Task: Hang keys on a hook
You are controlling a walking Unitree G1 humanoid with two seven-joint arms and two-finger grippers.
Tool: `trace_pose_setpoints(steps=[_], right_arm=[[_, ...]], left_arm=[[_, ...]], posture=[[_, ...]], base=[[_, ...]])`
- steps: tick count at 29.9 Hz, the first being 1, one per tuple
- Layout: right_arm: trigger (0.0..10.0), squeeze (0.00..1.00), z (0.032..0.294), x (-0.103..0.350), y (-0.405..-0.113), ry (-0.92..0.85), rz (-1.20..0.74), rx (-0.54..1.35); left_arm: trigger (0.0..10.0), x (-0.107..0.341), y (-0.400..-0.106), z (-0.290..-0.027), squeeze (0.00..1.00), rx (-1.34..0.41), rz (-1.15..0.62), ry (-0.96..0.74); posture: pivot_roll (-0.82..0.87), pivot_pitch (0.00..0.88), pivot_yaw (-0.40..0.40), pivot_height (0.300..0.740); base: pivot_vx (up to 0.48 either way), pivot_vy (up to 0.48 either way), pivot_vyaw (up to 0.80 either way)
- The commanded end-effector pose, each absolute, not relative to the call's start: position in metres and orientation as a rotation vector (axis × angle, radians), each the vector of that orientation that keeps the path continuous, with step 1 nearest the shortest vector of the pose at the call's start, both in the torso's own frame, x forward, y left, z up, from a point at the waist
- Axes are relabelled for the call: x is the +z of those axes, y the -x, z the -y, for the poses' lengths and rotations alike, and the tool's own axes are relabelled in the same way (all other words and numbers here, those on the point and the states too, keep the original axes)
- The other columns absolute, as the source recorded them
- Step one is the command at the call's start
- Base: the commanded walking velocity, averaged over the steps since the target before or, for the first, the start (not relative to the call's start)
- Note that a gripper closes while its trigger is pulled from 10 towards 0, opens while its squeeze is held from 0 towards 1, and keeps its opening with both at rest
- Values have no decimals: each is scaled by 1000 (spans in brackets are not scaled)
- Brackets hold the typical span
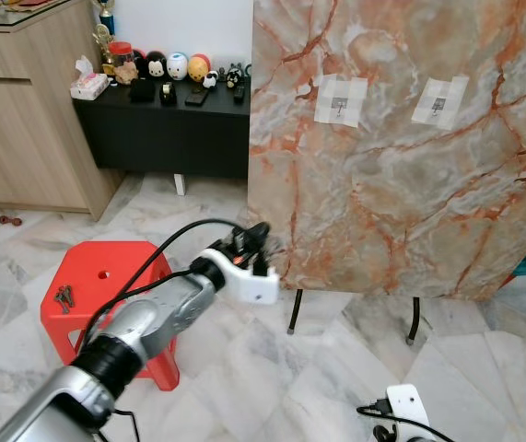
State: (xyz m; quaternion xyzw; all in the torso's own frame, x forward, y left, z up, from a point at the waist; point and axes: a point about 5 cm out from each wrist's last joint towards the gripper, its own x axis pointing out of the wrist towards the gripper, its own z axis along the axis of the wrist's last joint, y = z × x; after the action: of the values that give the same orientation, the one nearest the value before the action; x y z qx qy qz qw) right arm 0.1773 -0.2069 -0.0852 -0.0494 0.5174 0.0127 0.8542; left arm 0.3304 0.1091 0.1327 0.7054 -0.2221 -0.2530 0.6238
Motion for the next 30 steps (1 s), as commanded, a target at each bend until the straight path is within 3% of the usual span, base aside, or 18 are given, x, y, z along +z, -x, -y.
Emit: trace_pose_setpoints(steps=[1,4,6,11,13,17,24,30], right_arm=[[10000,0,212,-84,-177,137,-1092,28],[10000,0,214,-84,-178,152,-1090,31],[10000,0,217,-81,-182,166,-1079,35],[10000,0,220,-79,-185,189,-1078,46],[10000,0,218,-80,-184,193,-1079,54],[10000,0,214,-81,-184,203,-1087,79],[10000,0,213,-80,-185,216,-1089,100],[10000,0,209,-77,-193,236,-1069,148]], left_arm=[[10000,138,-330,-108,0,-590,564,-1651],[10000,133,-332,-118,0,-602,524,-1678],[10000,112,-335,-139,0,-638,252,-1622],[10000,98,-334,-151,0,-611,59,-1552],[10000,91,-331,-154,0,-642,20,-1581],[10000,71,-312,-170,0,-808,-246,-1501],[10000,69,-297,-182,0,-973,-372,-1527],[10000,74,-278,-203,0,-1067,-595,-1444]], posture=[[98,0,-106,740],[96,0,-102,740],[97,0,-103,740],[95,0,-106,740],[95,0,-106,740],[100,0,-100,740],[102,0,-96,740],[111,0,-93,740]], base=[[0,0,0],[0,0,0],[0,0,0],[0,0,0],[0,0,0],[0,0,0],[0,0,0],[0,0,0]])
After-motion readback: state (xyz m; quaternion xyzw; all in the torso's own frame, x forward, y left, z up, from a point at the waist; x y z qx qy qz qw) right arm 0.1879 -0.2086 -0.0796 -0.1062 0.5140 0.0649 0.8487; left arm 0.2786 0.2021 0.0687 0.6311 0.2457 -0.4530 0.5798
